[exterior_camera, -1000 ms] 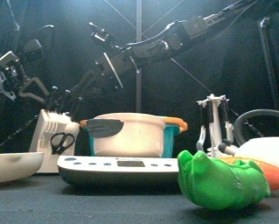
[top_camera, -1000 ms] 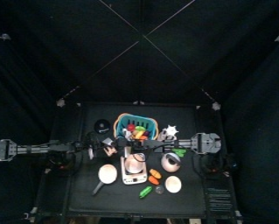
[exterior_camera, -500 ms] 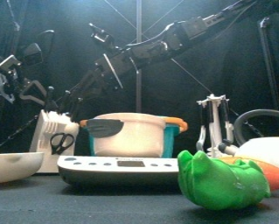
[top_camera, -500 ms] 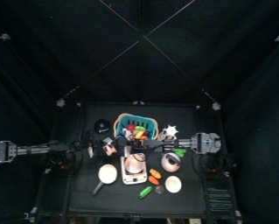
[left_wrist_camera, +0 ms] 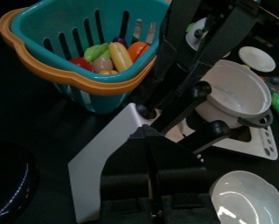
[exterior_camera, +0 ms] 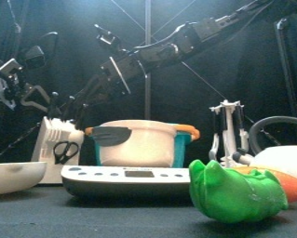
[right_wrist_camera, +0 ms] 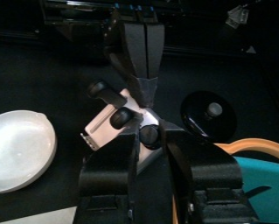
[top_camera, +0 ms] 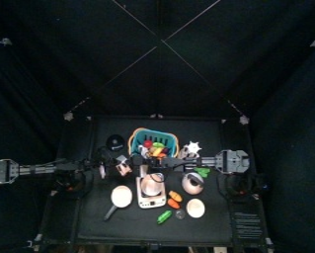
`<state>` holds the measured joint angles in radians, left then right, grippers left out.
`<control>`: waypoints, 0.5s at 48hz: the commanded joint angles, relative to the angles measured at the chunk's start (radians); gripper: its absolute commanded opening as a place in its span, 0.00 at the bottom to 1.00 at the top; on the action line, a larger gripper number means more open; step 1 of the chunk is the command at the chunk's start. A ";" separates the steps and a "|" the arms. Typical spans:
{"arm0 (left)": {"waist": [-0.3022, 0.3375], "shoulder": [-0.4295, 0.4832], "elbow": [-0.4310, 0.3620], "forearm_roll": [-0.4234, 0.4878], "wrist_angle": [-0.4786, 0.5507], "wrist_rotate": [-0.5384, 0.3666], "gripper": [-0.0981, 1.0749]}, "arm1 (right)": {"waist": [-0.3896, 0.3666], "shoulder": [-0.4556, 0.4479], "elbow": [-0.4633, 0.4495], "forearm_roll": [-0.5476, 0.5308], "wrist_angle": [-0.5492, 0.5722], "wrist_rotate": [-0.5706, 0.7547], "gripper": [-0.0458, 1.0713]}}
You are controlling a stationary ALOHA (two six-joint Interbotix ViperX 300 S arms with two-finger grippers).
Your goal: Grab sharpener handle
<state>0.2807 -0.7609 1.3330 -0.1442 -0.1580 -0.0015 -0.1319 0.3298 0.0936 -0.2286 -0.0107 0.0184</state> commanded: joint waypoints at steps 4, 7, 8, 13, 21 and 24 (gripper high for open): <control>0.005 0.005 -0.008 -0.002 0.000 0.000 0.19 | 0.006 -0.035 -0.029 -0.002 -0.006 0.000 0.54; 0.005 0.006 -0.008 -0.002 -0.002 0.000 0.19 | 0.008 -0.035 -0.029 -0.006 -0.006 0.000 0.54; 0.005 0.005 -0.008 -0.002 0.000 0.000 0.19 | 0.008 -0.037 -0.029 -0.008 -0.006 0.000 0.54; 0.006 0.006 -0.008 -0.002 -0.002 0.000 0.19 | 0.011 -0.038 -0.029 -0.011 -0.006 0.000 0.54; 0.005 0.006 -0.008 -0.002 -0.002 0.000 0.19 | 0.014 -0.035 -0.026 -0.021 -0.006 0.000 0.54; 0.000 0.005 -0.012 -0.002 0.000 0.000 0.19 | 0.014 -0.032 -0.023 -0.023 -0.006 0.002 0.54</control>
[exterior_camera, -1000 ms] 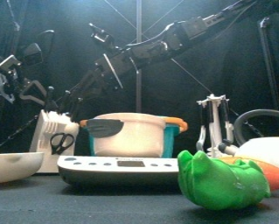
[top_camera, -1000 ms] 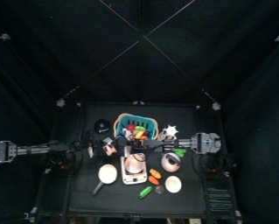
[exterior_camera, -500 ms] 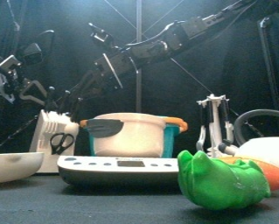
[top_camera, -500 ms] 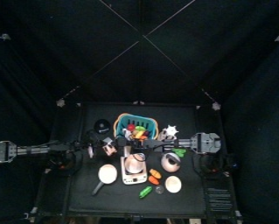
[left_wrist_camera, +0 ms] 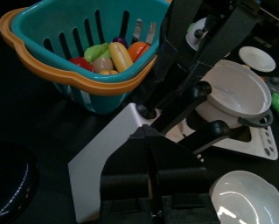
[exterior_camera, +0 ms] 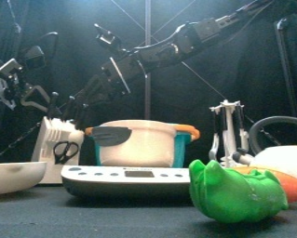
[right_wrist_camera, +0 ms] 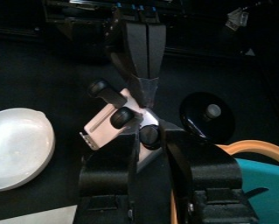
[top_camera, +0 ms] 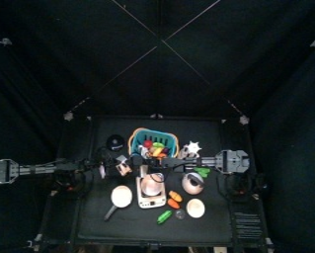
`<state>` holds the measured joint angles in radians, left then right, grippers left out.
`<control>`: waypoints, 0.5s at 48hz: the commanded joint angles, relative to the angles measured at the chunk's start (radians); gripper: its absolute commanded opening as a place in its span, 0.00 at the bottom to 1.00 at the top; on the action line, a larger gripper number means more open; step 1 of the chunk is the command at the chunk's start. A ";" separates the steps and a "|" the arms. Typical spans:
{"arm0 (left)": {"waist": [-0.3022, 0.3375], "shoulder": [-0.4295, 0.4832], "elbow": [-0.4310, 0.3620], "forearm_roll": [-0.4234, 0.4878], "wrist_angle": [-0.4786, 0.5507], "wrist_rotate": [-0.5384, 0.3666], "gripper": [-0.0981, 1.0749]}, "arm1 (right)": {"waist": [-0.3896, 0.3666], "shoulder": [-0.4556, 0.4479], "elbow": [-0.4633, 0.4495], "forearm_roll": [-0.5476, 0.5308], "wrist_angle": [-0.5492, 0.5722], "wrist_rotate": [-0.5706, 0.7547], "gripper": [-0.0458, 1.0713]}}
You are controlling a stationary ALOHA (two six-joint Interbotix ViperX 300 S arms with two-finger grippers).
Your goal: Grab sharpener handle
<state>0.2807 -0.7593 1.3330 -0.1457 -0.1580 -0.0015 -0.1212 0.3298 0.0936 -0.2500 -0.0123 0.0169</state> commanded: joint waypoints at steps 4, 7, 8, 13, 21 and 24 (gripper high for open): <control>-0.005 0.005 -0.020 0.000 0.000 -0.002 0.19 | 0.005 -0.028 -0.020 0.000 -0.005 0.005 0.54; -0.012 0.003 -0.028 -0.009 0.000 -0.003 0.19 | 0.003 -0.026 -0.018 0.002 -0.005 0.005 0.54; -0.017 0.003 -0.029 -0.015 0.000 -0.003 0.19 | 0.003 -0.026 -0.020 0.003 -0.005 0.006 0.54; -0.035 0.005 -0.054 -0.069 0.015 -0.003 0.19 | 0.003 -0.025 -0.018 0.003 -0.005 0.006 0.54; -0.029 -0.009 -0.137 -0.130 0.184 -0.002 0.19 | 0.000 -0.025 -0.026 0.006 -0.005 0.006 0.54; -0.025 -0.014 -0.167 -0.135 0.279 0.000 0.19 | 0.000 -0.025 -0.023 0.006 -0.005 0.006 0.54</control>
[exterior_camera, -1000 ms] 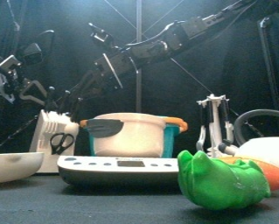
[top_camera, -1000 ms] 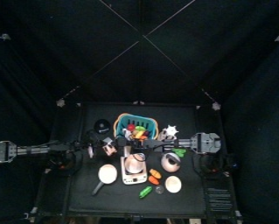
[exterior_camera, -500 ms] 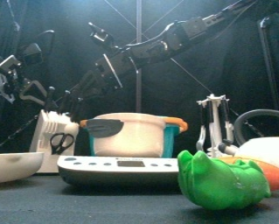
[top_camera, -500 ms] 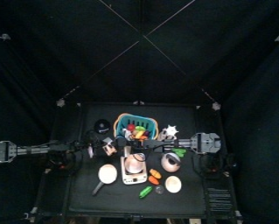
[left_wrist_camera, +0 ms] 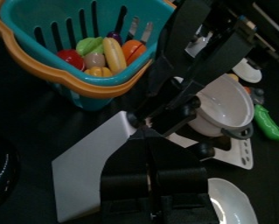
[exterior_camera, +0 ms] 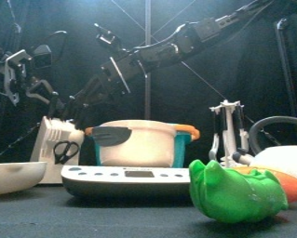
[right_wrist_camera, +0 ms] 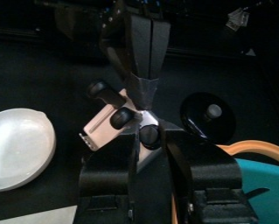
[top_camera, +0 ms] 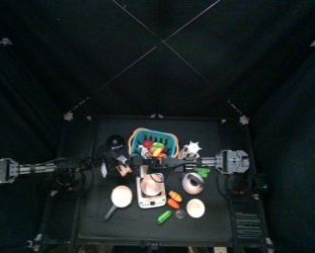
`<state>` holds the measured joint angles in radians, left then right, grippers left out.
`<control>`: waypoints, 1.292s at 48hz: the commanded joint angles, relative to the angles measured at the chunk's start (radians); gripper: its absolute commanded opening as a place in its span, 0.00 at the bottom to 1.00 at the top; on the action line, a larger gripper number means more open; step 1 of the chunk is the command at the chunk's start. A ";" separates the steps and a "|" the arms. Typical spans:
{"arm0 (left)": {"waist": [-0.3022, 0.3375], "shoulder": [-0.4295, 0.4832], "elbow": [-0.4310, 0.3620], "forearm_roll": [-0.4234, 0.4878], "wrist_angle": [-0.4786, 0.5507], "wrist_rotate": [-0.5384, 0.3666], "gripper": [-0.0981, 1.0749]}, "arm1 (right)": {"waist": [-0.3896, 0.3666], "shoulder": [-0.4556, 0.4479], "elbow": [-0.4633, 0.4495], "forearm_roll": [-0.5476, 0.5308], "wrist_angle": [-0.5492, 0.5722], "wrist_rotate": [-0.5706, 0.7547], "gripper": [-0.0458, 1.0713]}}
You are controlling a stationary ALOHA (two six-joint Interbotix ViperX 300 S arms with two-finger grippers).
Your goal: Grab sharpener handle
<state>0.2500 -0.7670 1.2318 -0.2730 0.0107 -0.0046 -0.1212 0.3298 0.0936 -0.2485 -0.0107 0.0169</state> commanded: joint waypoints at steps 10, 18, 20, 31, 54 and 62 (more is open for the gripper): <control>0.038 -0.028 -0.106 -0.002 0.245 0.005 0.19 | 0.000 -0.021 -0.028 0.005 -0.006 0.008 0.54; 0.077 -0.055 -0.101 -0.005 0.319 0.003 0.19 | -0.003 -0.018 -0.025 0.006 -0.006 0.006 0.54; 0.086 -0.057 -0.097 -0.006 0.318 0.003 0.19 | -0.003 -0.015 -0.025 0.005 -0.006 0.006 0.54; 0.104 -0.055 -0.100 -0.011 0.290 0.003 0.19 | -0.003 -0.012 -0.026 0.005 -0.006 0.006 0.54; 0.109 -0.043 -0.104 -0.153 0.288 0.003 0.19 | -0.005 -0.005 -0.028 0.006 -0.006 0.008 0.54; 0.114 -0.029 -0.104 -0.170 0.284 0.002 0.19 | -0.005 -0.005 -0.026 0.006 -0.006 0.008 0.54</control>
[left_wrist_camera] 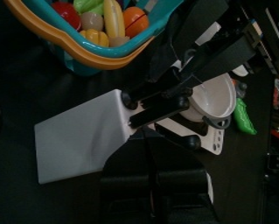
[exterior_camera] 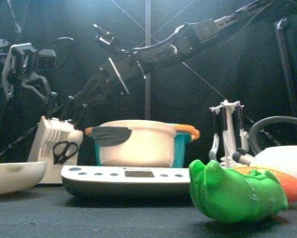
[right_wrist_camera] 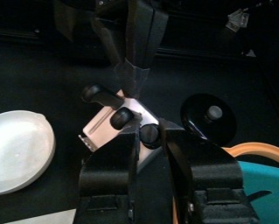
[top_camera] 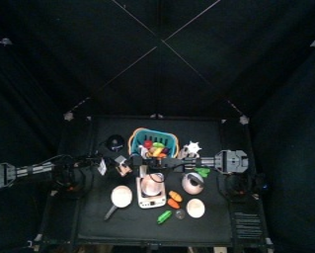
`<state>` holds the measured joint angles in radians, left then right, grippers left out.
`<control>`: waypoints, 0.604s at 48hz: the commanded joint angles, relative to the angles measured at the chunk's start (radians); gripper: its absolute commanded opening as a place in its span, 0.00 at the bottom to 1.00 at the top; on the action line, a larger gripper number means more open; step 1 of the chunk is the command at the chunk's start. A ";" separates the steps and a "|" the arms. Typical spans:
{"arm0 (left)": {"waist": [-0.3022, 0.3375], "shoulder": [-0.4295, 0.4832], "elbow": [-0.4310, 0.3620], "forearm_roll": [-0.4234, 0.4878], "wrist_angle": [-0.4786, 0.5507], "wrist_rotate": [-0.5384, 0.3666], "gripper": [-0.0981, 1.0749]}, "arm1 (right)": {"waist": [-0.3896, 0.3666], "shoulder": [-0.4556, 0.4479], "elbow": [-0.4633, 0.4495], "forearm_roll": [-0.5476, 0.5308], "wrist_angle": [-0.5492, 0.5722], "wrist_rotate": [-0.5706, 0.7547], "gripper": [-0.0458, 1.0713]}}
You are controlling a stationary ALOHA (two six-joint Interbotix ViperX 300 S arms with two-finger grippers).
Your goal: Grab sharpener handle
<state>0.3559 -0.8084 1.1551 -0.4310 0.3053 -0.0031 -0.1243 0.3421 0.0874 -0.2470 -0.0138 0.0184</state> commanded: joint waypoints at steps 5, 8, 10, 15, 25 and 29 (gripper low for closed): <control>0.014 0.044 -0.028 -0.031 -0.014 0.000 0.19 | -0.002 -0.017 -0.018 0.005 -0.003 0.006 0.54; 0.018 0.066 -0.028 -0.038 -0.020 0.002 0.19 | -0.003 -0.017 -0.018 0.005 -0.003 0.006 0.54; 0.021 0.084 -0.028 -0.044 -0.025 0.002 0.19 | -0.003 -0.017 -0.018 0.005 -0.003 0.006 0.54; 0.023 0.109 -0.028 -0.044 -0.026 0.002 0.19 | -0.002 -0.015 -0.018 0.005 -0.003 0.006 0.54; 0.041 0.109 -0.014 -0.044 -0.017 0.002 0.19 | -0.002 -0.015 -0.020 0.005 -0.003 0.006 0.54; 0.054 0.109 -0.012 -0.044 -0.012 0.002 0.19 | -0.002 -0.015 -0.020 0.005 -0.003 0.006 0.54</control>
<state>0.3850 -0.7133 1.1459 -0.4786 0.2899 -0.0031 -0.1258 0.3421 0.0874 -0.2485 -0.0138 0.0184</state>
